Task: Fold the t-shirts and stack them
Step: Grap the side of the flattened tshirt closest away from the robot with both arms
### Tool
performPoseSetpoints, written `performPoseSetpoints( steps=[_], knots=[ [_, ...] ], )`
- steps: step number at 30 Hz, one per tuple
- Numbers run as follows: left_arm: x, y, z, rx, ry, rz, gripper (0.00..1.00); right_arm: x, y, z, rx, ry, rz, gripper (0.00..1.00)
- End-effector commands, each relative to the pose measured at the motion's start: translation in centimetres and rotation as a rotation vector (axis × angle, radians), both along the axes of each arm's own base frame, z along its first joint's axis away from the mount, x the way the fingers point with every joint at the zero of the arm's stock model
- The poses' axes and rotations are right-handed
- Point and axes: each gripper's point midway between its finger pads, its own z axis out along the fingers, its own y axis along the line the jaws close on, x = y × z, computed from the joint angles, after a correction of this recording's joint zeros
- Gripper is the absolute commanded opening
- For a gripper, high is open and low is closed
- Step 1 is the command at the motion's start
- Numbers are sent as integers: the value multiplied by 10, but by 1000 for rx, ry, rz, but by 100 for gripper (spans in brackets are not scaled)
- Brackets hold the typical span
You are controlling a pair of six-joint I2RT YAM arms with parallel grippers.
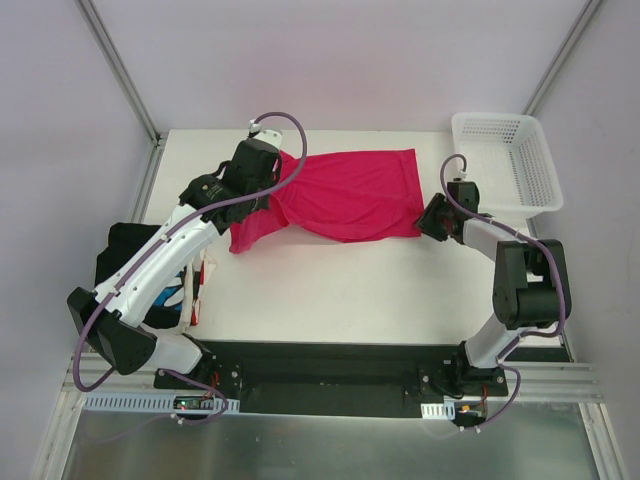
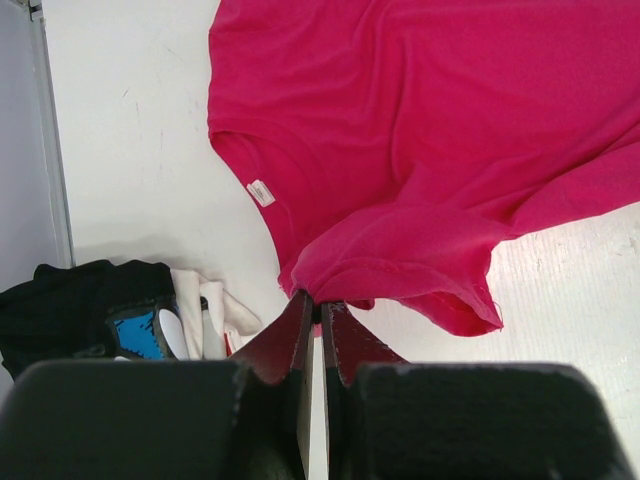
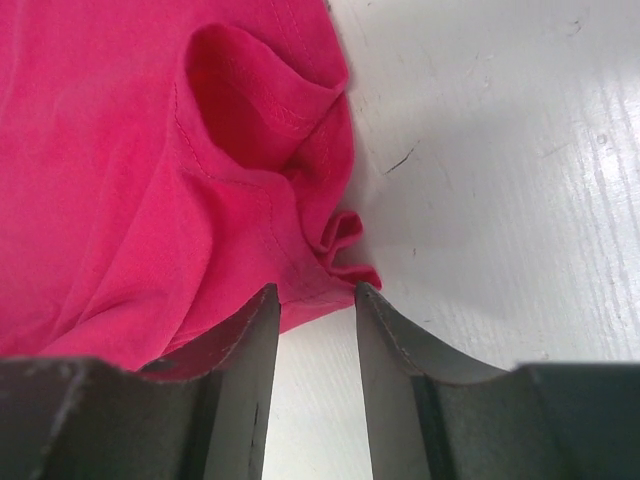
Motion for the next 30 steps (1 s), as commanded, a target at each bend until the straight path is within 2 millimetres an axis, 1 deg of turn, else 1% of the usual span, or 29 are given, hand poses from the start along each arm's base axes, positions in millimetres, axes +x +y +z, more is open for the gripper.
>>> performPoseSetpoints(
  steps=[1,11,16,30],
  knots=[
    [5,2,14,-20,-47,3,0,7,6,4,20,-29,1,38],
    [7,2,11,-17,-37,5,0,10,6,4,12,-30,1,31],
    [6,2,9,-22,-33,4,0,10,6,1,5,-23,1,30],
    [4,3,6,-21,-26,7,0,23,6,-3,5,-22,-3,27]
  ],
)
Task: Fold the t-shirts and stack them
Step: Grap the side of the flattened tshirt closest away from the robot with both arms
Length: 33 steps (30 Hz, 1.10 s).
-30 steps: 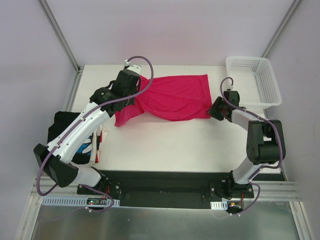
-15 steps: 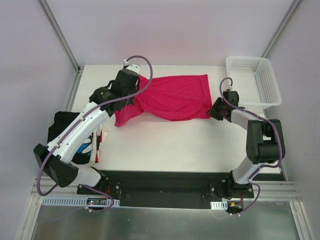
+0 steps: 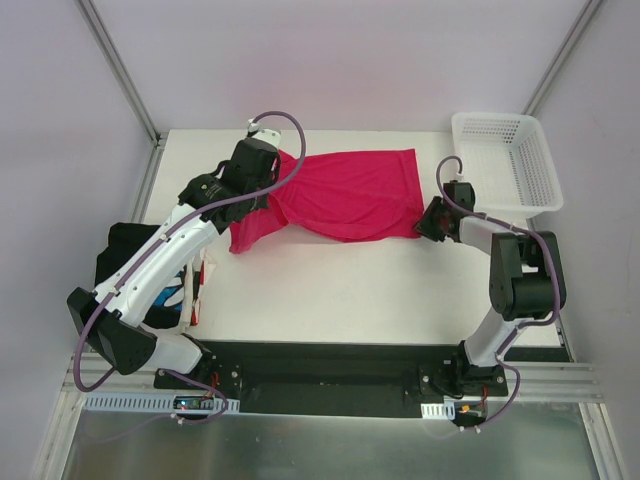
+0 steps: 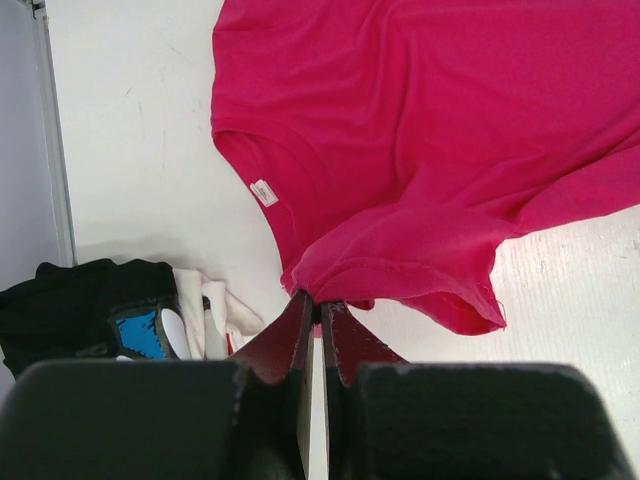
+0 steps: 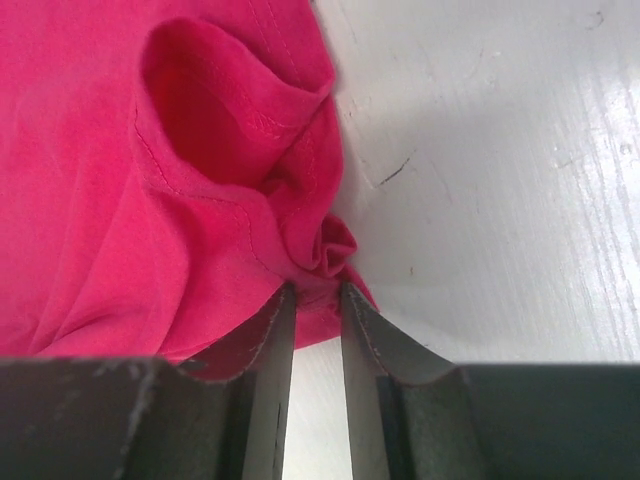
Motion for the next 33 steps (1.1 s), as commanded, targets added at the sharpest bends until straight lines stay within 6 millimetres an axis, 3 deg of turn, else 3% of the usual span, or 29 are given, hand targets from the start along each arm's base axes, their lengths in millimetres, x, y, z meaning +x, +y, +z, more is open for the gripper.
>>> performPoseSetpoints(
  steps=[1,8,17,26,33],
  knots=[
    [3,1,6,-20,-26,0,0,23,3,18,5,-69,-4,26],
    [3,1,4,-21,-23,2,0,27,2,19,4,-74,-11,20],
    [1,2,4,-27,-23,2,0,24,2,28,2,-87,-10,4],
    [-7,7,8,-42,-36,8,0,-5,-6,59,-12,-116,-11,1],
    [-11,14,13,-31,-56,15,0,-27,-32,91,-62,-204,-69,1]
  ],
)
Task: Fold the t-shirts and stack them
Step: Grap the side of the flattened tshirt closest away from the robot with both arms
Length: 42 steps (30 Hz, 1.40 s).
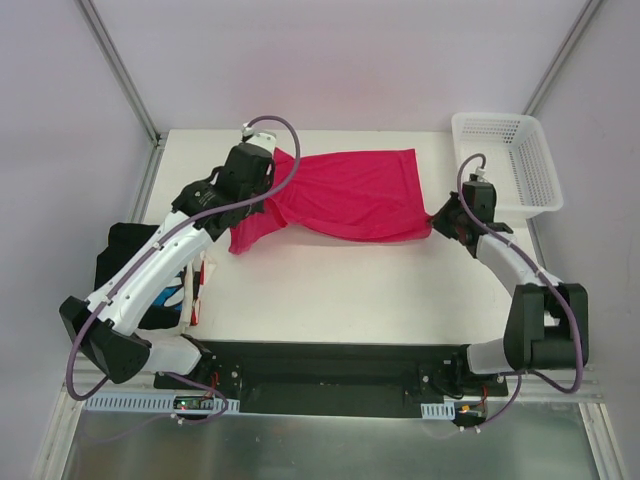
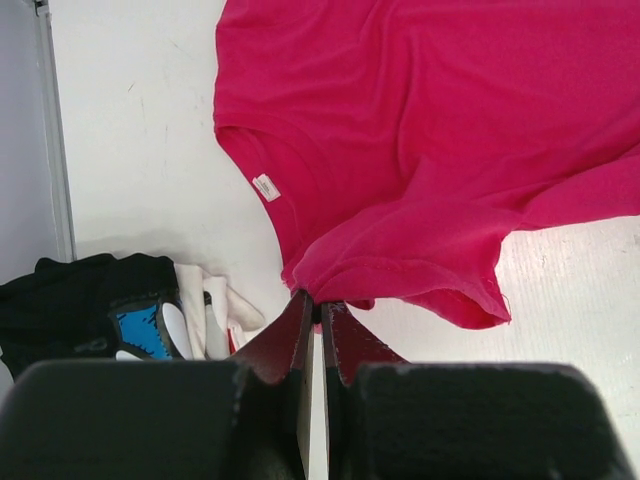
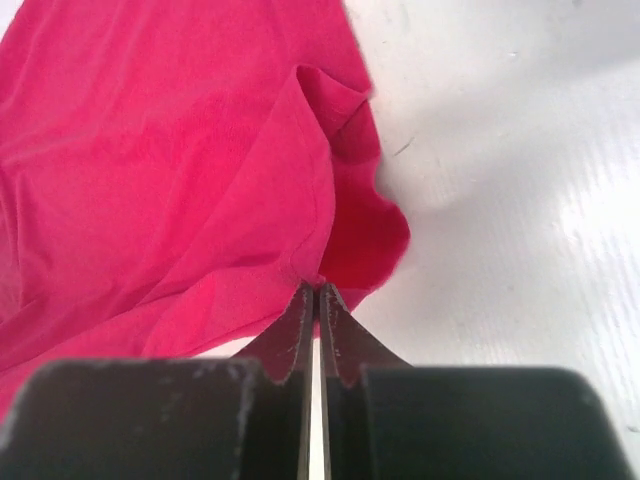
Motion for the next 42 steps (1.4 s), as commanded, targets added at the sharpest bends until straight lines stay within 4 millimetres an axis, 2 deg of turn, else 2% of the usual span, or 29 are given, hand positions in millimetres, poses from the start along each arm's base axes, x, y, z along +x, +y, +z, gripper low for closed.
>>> performPoseSetpoints(
  steps=[1,5,6,9,14,17,19,27,42],
  knots=[
    [-4,10,15,-24,-49,18,0,-11,-20,21,-50,-43,-43,1],
    [-8,14,16,-19,-57,24,0,-23,-24,37,-55,-64,-45,1],
    [-9,15,16,-18,-56,27,0,-26,-27,47,-70,-88,-47,1],
    [-11,18,18,-16,-65,31,0,-35,-38,57,-111,-98,-60,1],
    [-17,24,19,-8,-63,37,0,-48,-49,64,-148,-93,-88,1],
    [-22,29,19,1,-61,46,0,-52,-52,65,-160,-91,-95,1],
    [-26,34,20,1,-63,55,0,-53,-60,63,-169,-83,-120,1],
    [-41,46,17,11,-46,83,0,-50,-69,63,-180,-77,-146,1],
    [-45,48,9,17,-26,82,0,-41,-64,61,-150,-70,-133,1]
  ],
)
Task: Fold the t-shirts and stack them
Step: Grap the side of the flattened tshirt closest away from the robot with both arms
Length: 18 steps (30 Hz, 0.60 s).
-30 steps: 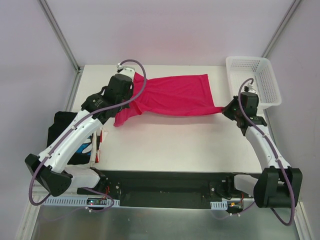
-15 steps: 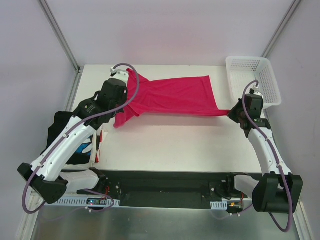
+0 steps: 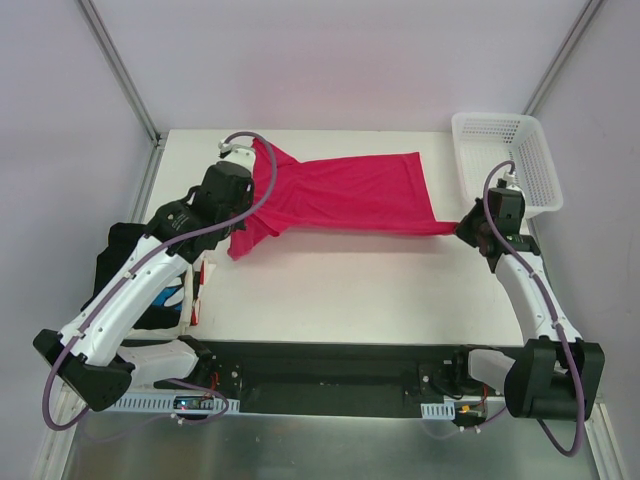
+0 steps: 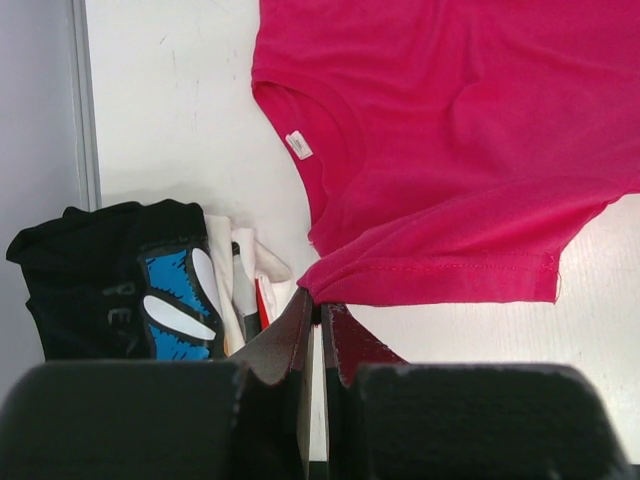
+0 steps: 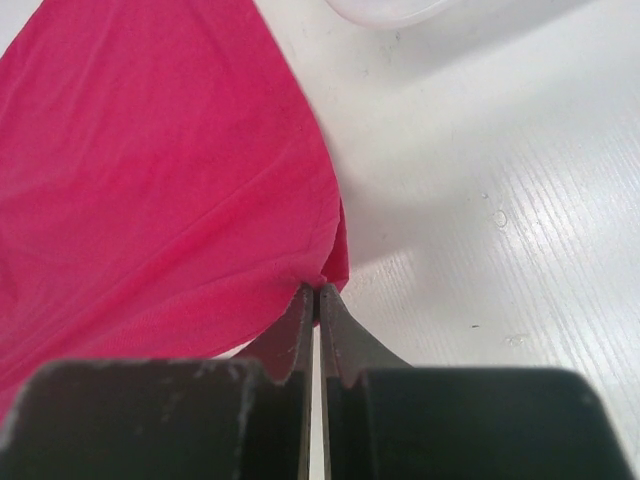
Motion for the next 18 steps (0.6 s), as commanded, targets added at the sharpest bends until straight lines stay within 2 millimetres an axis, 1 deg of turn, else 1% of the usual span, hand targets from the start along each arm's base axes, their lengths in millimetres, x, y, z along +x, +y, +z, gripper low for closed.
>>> performPoseSetpoints(
  steps=[1,4,8,11,18],
  knots=[
    [-2,13,2,15,-15,43,0,11,-6,14,-8,-39,-18,1],
    [-3,14,1,21,-14,45,0,15,-5,13,-5,-39,-15,1],
    [-3,17,5,30,-26,57,0,22,-3,12,8,-38,-12,1],
    [-5,20,8,26,-36,63,0,26,-6,9,-2,-30,-18,1],
    [-10,26,11,33,-41,78,0,27,-11,3,-25,-13,-33,1]
  ],
)
